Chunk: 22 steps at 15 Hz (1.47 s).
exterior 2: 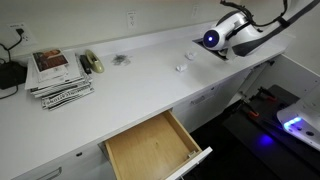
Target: Pour the contents in the white coffee cup onto the right side of the countertop
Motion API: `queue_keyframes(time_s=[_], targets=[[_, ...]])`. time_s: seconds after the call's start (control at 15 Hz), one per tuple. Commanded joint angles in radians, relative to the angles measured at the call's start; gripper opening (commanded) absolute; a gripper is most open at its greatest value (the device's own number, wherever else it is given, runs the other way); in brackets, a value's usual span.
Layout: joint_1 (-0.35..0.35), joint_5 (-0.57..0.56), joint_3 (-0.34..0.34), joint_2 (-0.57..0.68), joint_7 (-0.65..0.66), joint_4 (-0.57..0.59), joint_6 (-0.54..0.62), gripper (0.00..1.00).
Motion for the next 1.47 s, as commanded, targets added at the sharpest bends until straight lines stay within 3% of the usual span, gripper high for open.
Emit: queue_keyframes(time_s=[0.0, 0.53, 1.4], targets=[[0.02, -0.019, 0.002, 0.125, 0.005, 0.1, -0.102, 0.01], [0.037, -0.045, -0.024, 0.312, 0.001, 0.243, -0.137, 0.01], [0.077, -0.063, -0.025, 0.449, -0.029, 0.385, -0.318, 0.01]])
